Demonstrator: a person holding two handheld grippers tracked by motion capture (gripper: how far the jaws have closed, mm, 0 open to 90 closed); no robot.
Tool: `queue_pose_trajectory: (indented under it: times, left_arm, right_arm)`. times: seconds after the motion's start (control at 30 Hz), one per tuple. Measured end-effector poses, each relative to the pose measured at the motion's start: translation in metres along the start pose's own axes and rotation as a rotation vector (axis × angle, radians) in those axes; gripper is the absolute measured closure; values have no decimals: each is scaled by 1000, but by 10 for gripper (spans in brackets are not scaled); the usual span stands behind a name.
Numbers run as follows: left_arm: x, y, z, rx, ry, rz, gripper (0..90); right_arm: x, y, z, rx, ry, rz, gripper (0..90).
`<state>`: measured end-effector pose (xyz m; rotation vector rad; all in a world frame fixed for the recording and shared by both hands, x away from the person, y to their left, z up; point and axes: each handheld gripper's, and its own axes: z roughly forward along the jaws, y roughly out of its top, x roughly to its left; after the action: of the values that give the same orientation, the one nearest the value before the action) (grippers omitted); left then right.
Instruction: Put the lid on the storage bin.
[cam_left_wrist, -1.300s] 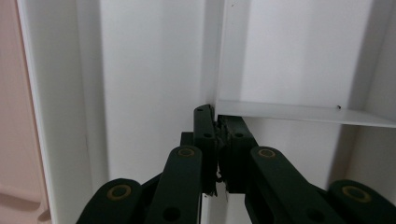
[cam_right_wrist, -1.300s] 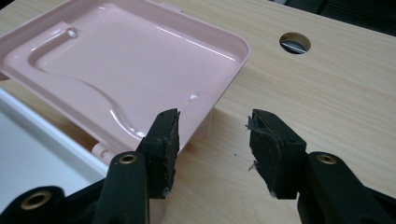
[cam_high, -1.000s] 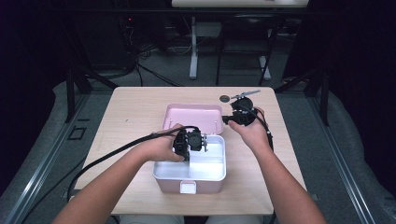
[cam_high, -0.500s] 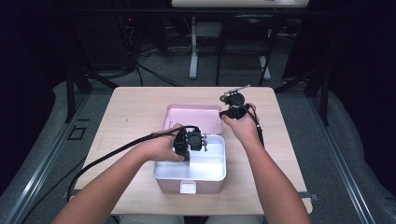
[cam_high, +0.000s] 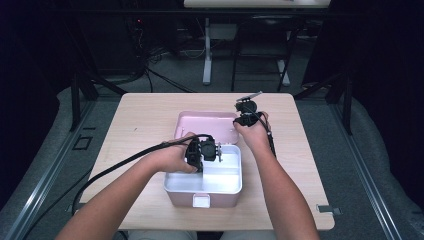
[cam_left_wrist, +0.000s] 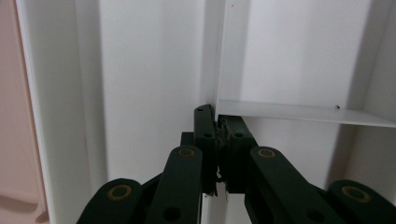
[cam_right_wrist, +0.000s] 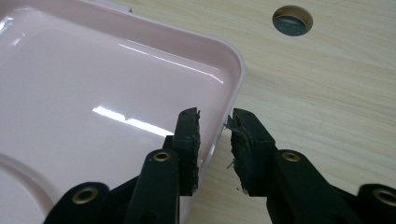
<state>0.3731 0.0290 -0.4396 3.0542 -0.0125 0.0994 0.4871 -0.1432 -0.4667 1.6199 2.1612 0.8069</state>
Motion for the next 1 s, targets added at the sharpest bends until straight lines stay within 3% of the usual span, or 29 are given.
queue_pose_trajectory:
  times: [0.1,0.43,1.0]
  left_arm:
    - [0,0,0,-1,4,0,865]
    - [-1,0,0,-2,9,1,865]
    - [-1,0,0,-2,9,-1,865]
  right_arm:
    - [-2,1,6,2,0,28,731]
    - [-3,1,15,19,-3,48,735]
    - [-2,4,15,39,-6,69,785]
